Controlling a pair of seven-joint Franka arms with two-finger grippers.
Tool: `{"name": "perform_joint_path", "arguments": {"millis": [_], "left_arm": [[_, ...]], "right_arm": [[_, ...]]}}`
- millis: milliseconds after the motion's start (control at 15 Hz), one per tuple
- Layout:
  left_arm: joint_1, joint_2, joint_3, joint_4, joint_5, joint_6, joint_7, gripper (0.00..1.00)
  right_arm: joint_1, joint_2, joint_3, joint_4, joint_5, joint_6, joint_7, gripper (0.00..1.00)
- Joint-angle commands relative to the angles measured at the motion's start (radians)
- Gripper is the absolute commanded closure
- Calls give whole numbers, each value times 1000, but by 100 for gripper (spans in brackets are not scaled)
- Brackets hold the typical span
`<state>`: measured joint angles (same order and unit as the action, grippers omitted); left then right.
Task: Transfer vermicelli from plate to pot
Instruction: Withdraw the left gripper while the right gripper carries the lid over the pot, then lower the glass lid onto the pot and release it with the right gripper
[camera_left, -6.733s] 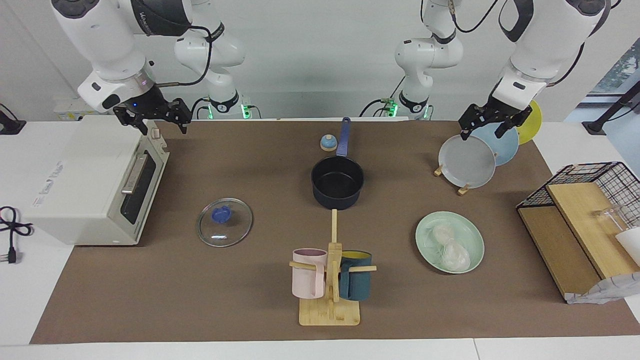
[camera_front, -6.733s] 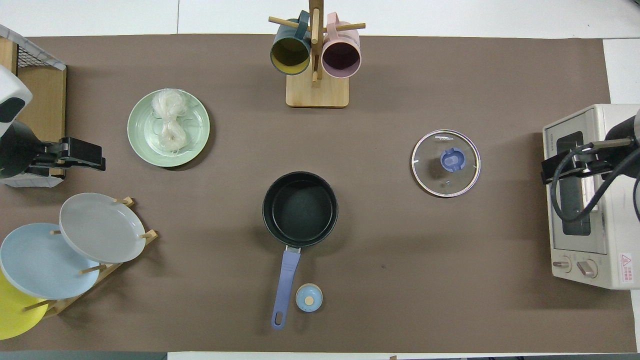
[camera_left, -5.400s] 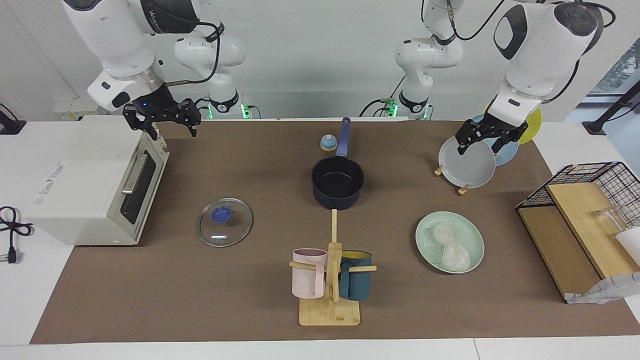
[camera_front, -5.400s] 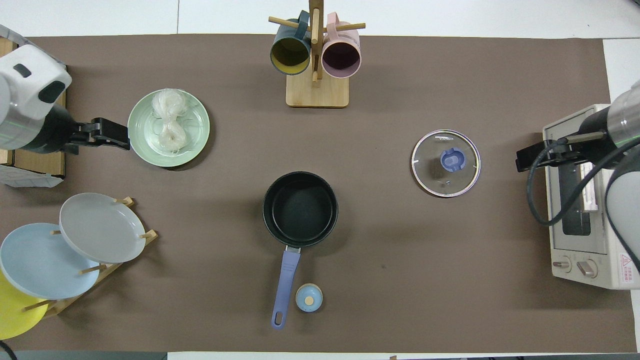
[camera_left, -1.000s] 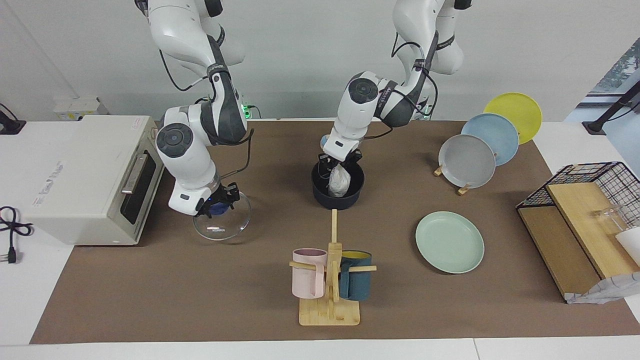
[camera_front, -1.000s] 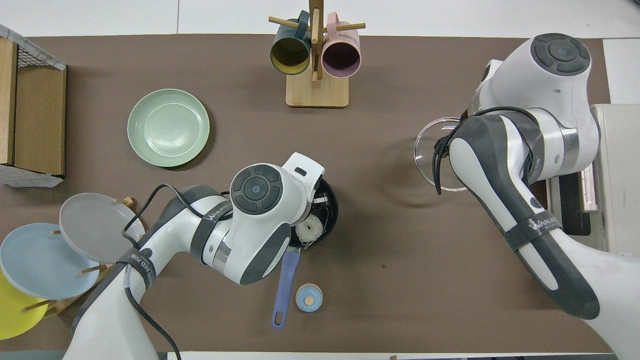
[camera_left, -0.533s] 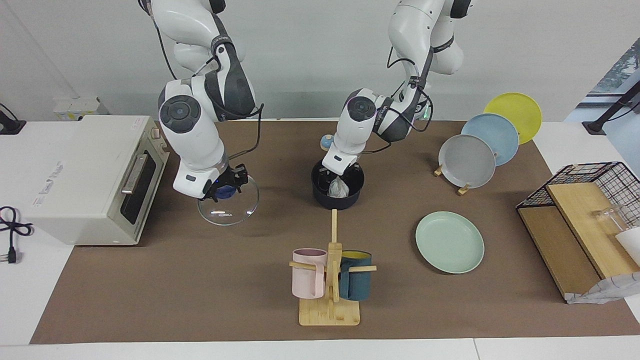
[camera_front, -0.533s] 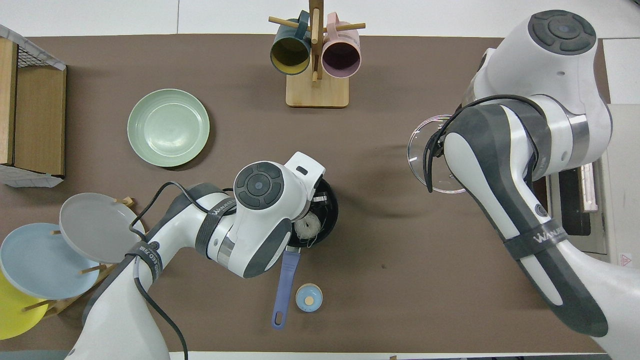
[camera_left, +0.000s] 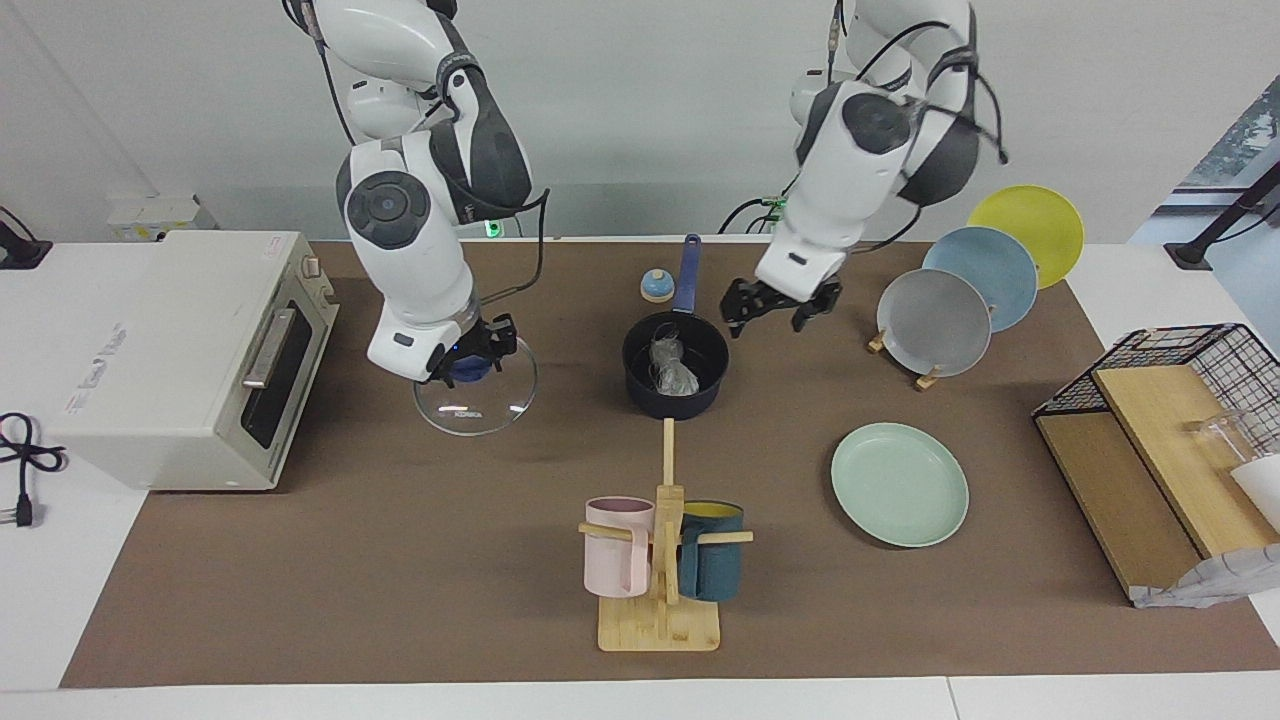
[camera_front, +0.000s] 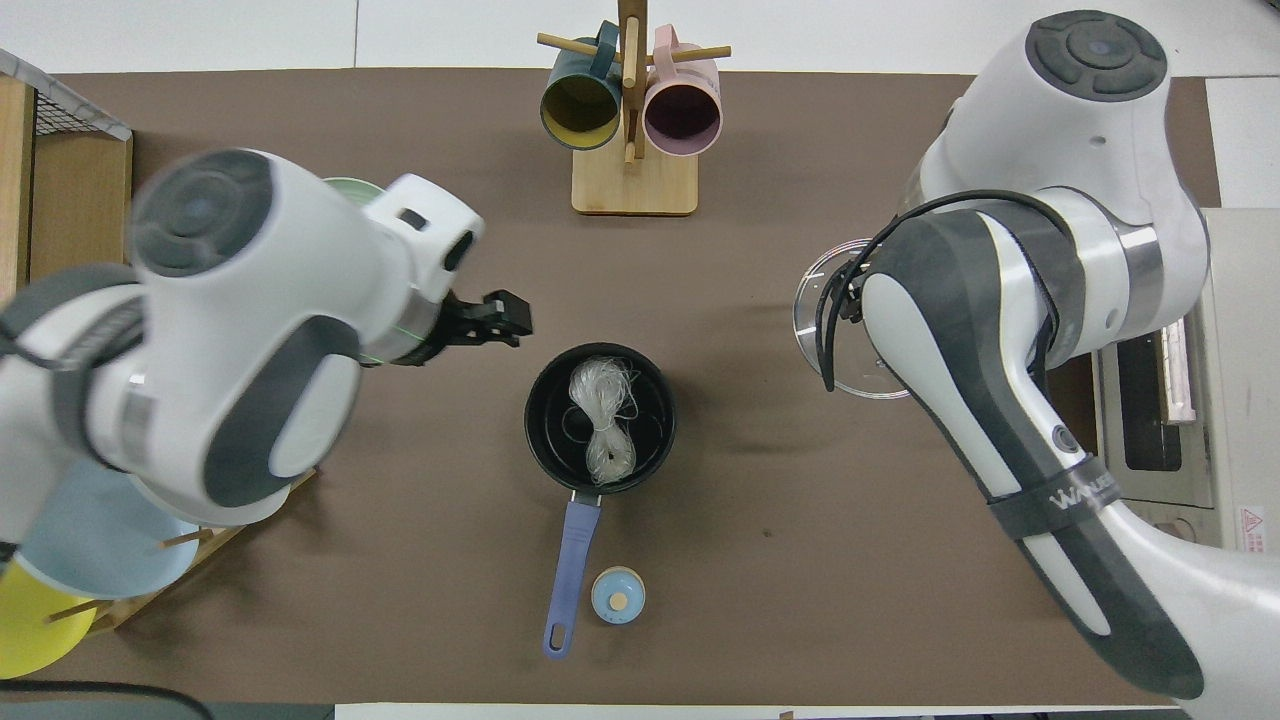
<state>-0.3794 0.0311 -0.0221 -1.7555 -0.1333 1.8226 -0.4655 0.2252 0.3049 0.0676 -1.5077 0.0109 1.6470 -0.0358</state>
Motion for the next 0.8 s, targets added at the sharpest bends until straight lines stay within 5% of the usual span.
{"name": "perform_joint_path", "arguments": {"millis": [0, 267, 733], "left_arm": [[161, -94, -10, -16, 30, -77, 179, 0], [267, -132, -10, -18, 104, -157, 364, 0], [270, -139, -10, -22, 118, -161, 366, 0]], "right_arm": [[110, 7, 6, 73, 7, -67, 187, 100], [250, 8, 14, 64, 46, 49, 469, 100], [419, 80, 14, 28, 27, 210, 683, 100]]}}
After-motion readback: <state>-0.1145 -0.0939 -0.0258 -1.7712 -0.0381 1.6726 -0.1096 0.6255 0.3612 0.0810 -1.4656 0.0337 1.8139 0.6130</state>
